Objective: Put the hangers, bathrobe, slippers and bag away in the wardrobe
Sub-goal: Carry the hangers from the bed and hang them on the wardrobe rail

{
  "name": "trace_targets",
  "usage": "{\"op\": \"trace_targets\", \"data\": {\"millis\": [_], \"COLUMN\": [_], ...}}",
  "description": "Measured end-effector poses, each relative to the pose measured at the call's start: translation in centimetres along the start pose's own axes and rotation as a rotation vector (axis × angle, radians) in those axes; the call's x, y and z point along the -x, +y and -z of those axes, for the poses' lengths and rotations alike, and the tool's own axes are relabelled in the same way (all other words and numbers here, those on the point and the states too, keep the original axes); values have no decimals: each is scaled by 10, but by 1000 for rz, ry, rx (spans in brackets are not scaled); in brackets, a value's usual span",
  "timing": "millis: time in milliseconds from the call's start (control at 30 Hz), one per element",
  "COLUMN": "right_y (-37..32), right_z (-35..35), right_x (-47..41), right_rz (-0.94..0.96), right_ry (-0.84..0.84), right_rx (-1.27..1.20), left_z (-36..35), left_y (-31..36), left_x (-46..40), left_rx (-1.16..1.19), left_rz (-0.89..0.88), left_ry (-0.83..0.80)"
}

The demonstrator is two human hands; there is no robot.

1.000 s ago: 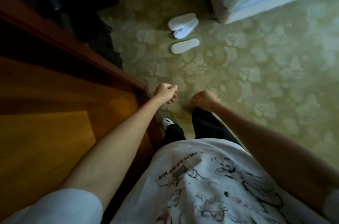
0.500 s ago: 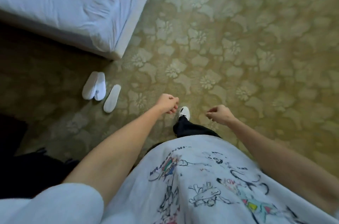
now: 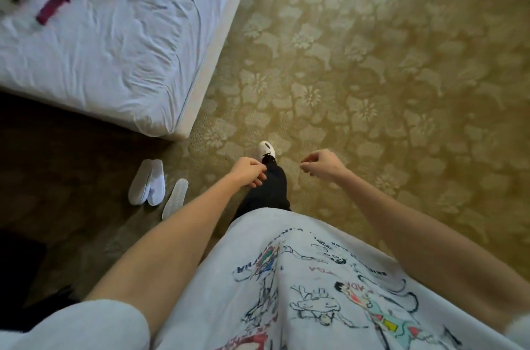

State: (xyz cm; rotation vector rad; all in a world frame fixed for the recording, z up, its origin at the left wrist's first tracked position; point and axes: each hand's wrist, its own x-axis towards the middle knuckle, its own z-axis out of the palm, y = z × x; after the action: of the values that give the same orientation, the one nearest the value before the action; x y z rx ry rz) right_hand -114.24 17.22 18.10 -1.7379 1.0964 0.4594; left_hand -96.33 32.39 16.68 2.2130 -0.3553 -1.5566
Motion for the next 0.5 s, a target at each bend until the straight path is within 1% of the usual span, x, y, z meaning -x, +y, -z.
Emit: {"op": "trace_targets", "data": {"millis": [100, 267, 367, 500], "right_y": [-56, -144, -182, -219], "right_z": [32, 100, 149, 221], "right_x": [-58, -153, -202, -260], "right_rz": [63, 116, 83, 38], "right_ry": [-17, -71, -89, -21], "right_rx": [27, 116, 154, 157], "left_z": [40, 116, 159, 208], "left_y": [21, 88, 143, 233], "left_x": [-41, -112, -149, -201], "left_rx": [104, 218, 212, 168], "left_rz": [83, 125, 114, 49], "left_ry": [24, 65, 52, 28]}}
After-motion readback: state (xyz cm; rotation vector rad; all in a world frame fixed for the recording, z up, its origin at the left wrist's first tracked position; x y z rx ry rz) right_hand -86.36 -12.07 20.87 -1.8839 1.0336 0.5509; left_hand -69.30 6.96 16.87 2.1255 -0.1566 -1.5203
